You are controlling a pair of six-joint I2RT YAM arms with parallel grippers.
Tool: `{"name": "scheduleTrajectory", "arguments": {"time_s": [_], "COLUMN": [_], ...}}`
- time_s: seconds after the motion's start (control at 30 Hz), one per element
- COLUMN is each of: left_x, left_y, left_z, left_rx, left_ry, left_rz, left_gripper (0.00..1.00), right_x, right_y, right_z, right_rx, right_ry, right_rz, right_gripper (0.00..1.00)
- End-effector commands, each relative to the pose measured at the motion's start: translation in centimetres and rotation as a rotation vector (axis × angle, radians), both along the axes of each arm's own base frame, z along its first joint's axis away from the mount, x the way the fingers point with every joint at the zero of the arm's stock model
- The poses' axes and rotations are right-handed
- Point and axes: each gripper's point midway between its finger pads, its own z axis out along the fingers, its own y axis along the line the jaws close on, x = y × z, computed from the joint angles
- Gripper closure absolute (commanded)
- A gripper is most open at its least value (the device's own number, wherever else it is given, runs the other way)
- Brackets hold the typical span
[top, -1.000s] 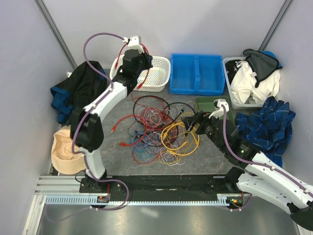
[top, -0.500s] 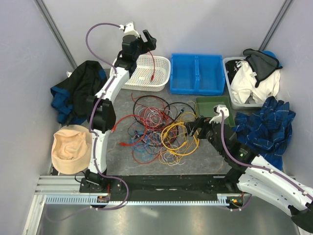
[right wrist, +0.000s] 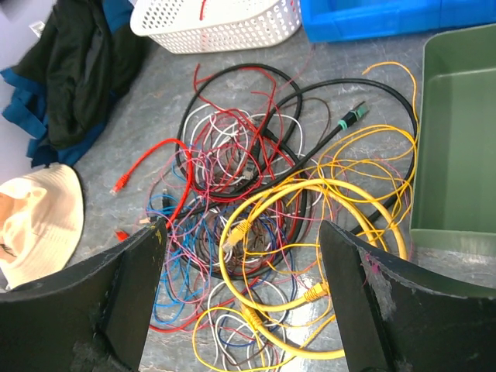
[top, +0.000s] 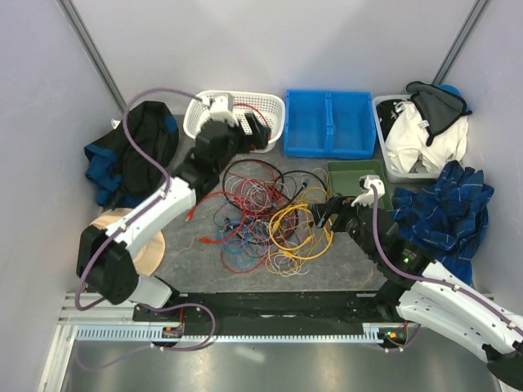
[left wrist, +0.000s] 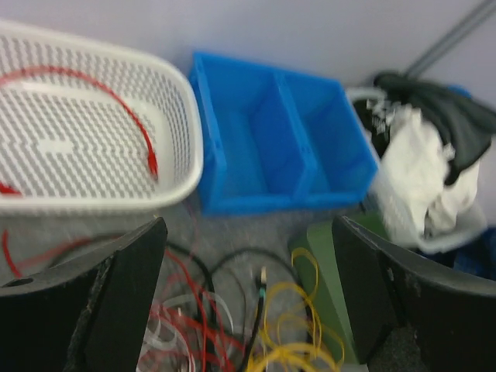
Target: Untangle the cables
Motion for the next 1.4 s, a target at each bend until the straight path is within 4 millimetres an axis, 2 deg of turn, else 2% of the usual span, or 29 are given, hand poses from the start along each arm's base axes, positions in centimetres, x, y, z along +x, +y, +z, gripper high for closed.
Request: {"name": "scheduleTrajectory", "arguments": {"time_s": [0.0, 0.07, 0.1, 0.2, 0.27, 0.3, 0.4, 0.47, 0.7, 0.77, 0.87, 0.9, 0.93, 0.97, 1.0, 1.03, 1.07, 1.13, 1.17, 1.23, 1.3, 1.33, 1.37], "left_x": [-5.9, -7.9, -9.5, -11.4, -11.7, -11.9, -11.7, -11.9, -11.7, -11.8, -11.5, -11.3, -11.2, -11.3, -11.4, -11.4, -11.7, -12.1, -12.6, -13.8, -14.7, -16.1, -16.9], "left_y": [1.1, 2.3, 3.3, 5.1, 5.3, 5.4, 4.7, 4.3, 2.6, 1.8, 1.2, 1.1, 1.1, 1.1, 1.0, 1.2, 1.0, 1.0, 1.2, 0.8, 0.1, -1.1, -1.7], "left_z": [-12.1, -14.5, -17.5, -20.6, -21.4, -22.4, -23.2, -24.5, -27.1, -27.7, -27.0, -26.1, -25.1, -24.0, -21.3, -19.8, -18.4, -13.2, -12.1, -7.9, -5.2, -3.8, -3.3], "left_rx": [0.112, 0.124, 0.149, 0.169, 0.171, 0.177, 0.163, 0.172, 0.166, 0.171, 0.177, 0.167, 0.159, 0.159, 0.136, 0.135, 0.148, 0.104, 0.107, 0.053, 0.033, 0.012, 0.018], "left_ry": [0.26, 0.329, 0.403, 0.462, 0.471, 0.492, 0.508, 0.542, 0.574, 0.582, 0.561, 0.538, 0.513, 0.489, 0.437, 0.401, 0.363, 0.261, 0.244, 0.162, 0.099, 0.067, 0.047], "left_rz": [0.043, 0.069, 0.091, 0.129, 0.128, 0.132, 0.118, 0.103, 0.038, -0.012, -0.027, -0.031, -0.028, -0.037, -0.048, -0.038, -0.049, -0.06, -0.075, -0.146, -0.227, -0.334, -0.398], "left_gripper": [0.07, 0.07, 0.05, 0.06, 0.09, 0.11, 0.14, 0.17, 0.37, 0.39, 0.5, 0.68, 0.76, 0.83, 0.92, 0.96, 0.98, 0.98, 0.98, 0.98, 0.98, 0.98, 0.98], "right_x": [-0.3, -0.4, -0.5, -0.6, -0.7, -0.7, -0.8, -0.9, -1.0, -0.9, -0.9, -0.9, -0.9, -1.0, -1.1, -1.1, -1.2, -1.2, -1.1, -1.1, -1.3, -1.4, -1.4], "right_y": [0.0, 0.0, 0.0, 0.0, 0.1, 0.2, 0.5, 0.4, 0.0, 0.1, 0.0, 0.0, 0.0, -0.1, -0.1, -0.1, -0.2, 0.0, 0.2, 0.7, 1.5, 1.7, 2.1], "right_z": [0.9, 0.7, 0.7, 0.2, -0.2, -0.4, -0.6, -0.9, -1.7, -2.1, -2.1, -2.0, -1.8, -1.4, -1.2, -1.0, -0.8, -0.3, -0.1, 1.0, 2.3, 3.0, 4.0], "right_rx": [0.025, 0.028, 0.03, 0.032, 0.034, 0.037, 0.045, 0.043, 0.03, 0.022, 0.021, 0.022, 0.028, 0.038, 0.046, 0.051, 0.055, 0.058, 0.059, 0.072, 0.091, 0.098, 0.114], "right_ry": [-0.029, -0.026, -0.027, -0.016, -0.006, 0.0, 0.012, 0.019, 0.034, 0.043, 0.044, 0.043, 0.039, 0.031, 0.026, 0.02, 0.014, 0.003, 0.0, -0.022, -0.045, -0.061, -0.082], "right_rz": [0.013, 0.019, 0.021, 0.022, 0.026, 0.028, 0.038, 0.039, 0.02, 0.022, 0.018, 0.018, 0.018, 0.02, 0.023, 0.023, 0.022, 0.031, 0.037, 0.065, 0.107, 0.123, 0.139], "right_gripper": [0.13, 0.13, 0.13, 0.13, 0.13, 0.13, 0.14, 0.14, 0.14, 0.14, 0.14, 0.14, 0.14, 0.14, 0.14, 0.14, 0.14, 0.14, 0.14, 0.14, 0.14, 0.14, 0.14]}}
